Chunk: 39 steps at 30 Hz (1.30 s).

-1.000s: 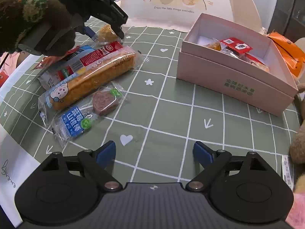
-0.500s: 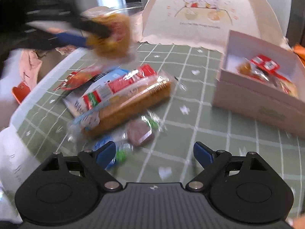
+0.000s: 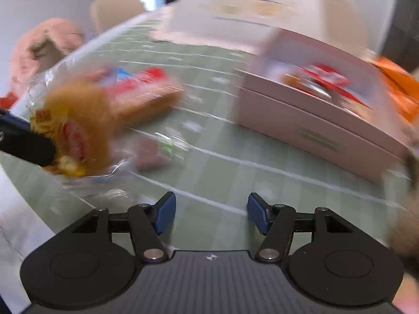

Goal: Organize snacks

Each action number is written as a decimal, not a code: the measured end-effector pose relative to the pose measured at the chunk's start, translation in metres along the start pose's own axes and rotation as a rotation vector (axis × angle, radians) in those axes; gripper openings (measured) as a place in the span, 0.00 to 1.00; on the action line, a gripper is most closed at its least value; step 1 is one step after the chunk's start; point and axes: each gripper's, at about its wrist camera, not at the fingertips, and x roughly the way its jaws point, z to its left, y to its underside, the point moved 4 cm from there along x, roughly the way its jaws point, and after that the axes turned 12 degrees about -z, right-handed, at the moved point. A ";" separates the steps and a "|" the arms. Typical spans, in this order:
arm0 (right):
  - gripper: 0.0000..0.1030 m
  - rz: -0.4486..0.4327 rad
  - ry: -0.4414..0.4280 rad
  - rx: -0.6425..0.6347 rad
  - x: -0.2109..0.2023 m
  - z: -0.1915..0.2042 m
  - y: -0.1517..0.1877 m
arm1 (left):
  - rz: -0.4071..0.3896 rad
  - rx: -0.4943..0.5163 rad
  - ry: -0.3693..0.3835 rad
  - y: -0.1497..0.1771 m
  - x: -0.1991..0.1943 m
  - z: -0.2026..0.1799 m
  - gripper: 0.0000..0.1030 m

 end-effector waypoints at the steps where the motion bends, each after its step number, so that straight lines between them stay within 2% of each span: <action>1: 0.60 0.003 0.016 0.021 -0.005 -0.010 0.003 | 0.019 0.010 -0.003 0.003 0.006 -0.002 0.23; 2: 0.61 0.003 0.029 0.037 -0.010 -0.018 0.006 | 0.031 0.012 -0.004 0.005 0.009 -0.003 0.18; 5: 0.64 -0.006 0.033 0.075 -0.018 -0.027 0.011 | 0.048 0.006 0.003 0.010 0.010 -0.002 0.18; 9: 0.67 -0.024 -0.004 0.077 -0.011 -0.011 -0.001 | 0.056 -0.001 -0.039 0.013 0.004 0.007 0.18; 12: 0.68 -0.049 -0.118 0.091 -0.015 0.013 -0.017 | -0.003 -0.034 -0.084 0.004 -0.008 0.018 0.21; 13: 0.74 -0.066 -0.166 0.082 -0.019 0.024 -0.022 | -0.026 -0.036 -0.106 -0.001 -0.011 0.022 0.21; 14: 0.81 -0.077 -0.206 0.064 -0.021 0.037 -0.024 | -0.045 -0.025 -0.131 -0.005 -0.012 0.025 0.21; 15: 0.83 -0.074 -0.242 0.042 -0.022 0.049 -0.024 | -0.059 -0.001 -0.144 -0.010 -0.012 0.027 0.21; 17: 0.82 -0.035 -0.317 -0.011 -0.019 0.072 -0.017 | -0.076 0.068 -0.135 -0.017 -0.005 0.024 0.21; 18: 0.80 -0.015 -0.323 -0.037 -0.017 0.080 -0.012 | -0.069 0.099 -0.123 -0.019 0.001 0.021 0.22; 20: 0.53 0.009 -0.273 -0.096 -0.016 0.083 -0.001 | -0.034 0.182 -0.107 -0.020 0.018 0.010 0.22; 22: 0.54 0.008 -0.244 -0.075 -0.022 0.070 0.003 | -0.006 0.310 -0.113 -0.017 0.035 -0.005 0.26; 24: 0.54 0.008 -0.164 -0.038 -0.028 0.046 0.005 | 0.001 0.447 -0.163 -0.013 0.050 -0.018 0.26; 26: 0.54 0.007 -0.069 0.005 -0.033 0.019 0.010 | 0.009 0.536 -0.207 -0.010 0.063 -0.026 0.26; 27: 0.54 0.006 -0.037 0.030 -0.036 0.006 0.012 | 0.026 0.556 -0.199 -0.007 0.068 -0.029 0.26; 29: 0.59 0.007 0.012 0.093 -0.040 -0.016 0.017 | 0.082 0.557 -0.154 -0.001 0.078 -0.035 0.30; 31: 0.65 0.013 0.041 0.143 -0.041 -0.030 0.023 | 0.100 0.604 -0.122 0.006 0.082 -0.046 0.55; 33: 0.71 0.021 0.047 0.186 -0.041 -0.038 0.030 | 0.133 0.623 -0.082 0.013 0.086 -0.055 0.70; 36: 0.76 0.000 0.056 0.182 -0.046 -0.036 0.036 | 0.127 0.578 -0.046 0.011 0.086 -0.059 0.69; 39: 0.78 -0.015 0.069 0.144 -0.050 -0.028 0.041 | 0.083 0.547 -0.118 -0.004 0.088 -0.050 0.66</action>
